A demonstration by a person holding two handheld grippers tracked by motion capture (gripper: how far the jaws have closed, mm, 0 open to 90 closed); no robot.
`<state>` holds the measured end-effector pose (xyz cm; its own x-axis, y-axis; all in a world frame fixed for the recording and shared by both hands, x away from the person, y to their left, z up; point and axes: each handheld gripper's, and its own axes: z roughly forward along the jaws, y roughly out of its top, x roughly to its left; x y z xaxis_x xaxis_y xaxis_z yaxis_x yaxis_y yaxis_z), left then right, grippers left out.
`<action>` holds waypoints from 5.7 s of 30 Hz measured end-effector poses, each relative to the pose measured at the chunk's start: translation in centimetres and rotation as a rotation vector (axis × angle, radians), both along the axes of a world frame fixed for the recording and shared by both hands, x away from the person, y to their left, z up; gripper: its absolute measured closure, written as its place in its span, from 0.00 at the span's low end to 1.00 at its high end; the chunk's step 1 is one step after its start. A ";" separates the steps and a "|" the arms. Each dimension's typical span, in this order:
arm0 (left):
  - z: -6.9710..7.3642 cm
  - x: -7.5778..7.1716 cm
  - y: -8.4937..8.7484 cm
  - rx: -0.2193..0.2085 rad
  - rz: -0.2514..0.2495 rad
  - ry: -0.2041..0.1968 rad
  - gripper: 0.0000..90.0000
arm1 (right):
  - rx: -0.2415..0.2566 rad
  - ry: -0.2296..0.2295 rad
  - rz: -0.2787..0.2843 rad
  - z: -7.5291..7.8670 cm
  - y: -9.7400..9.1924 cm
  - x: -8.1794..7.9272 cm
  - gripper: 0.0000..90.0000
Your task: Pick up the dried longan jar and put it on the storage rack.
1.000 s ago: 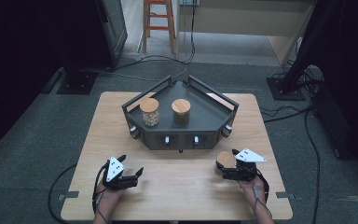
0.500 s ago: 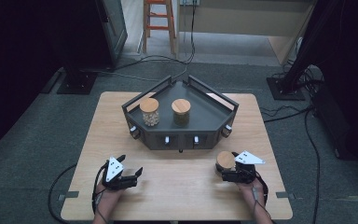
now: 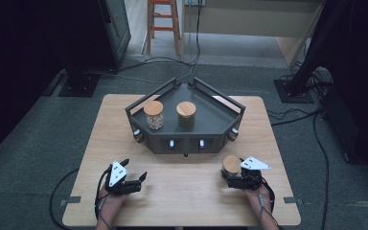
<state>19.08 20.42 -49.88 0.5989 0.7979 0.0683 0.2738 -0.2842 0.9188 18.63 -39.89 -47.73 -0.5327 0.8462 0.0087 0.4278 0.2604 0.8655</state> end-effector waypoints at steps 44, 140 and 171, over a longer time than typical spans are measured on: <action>0.0 0.0 0.1 -0.001 -0.001 -0.003 0.13 | 0.028 0.016 -0.025 -0.4 0.0 -0.1 0.28; 0.0 -0.1 0.3 -0.008 0.002 -0.006 0.13 | 0.031 -0.075 0.034 10.7 0.6 3.2 0.28; 0.0 0.0 0.4 -0.010 0.003 -0.006 0.13 | 0.018 -0.075 0.054 13.4 1.0 5.6 0.28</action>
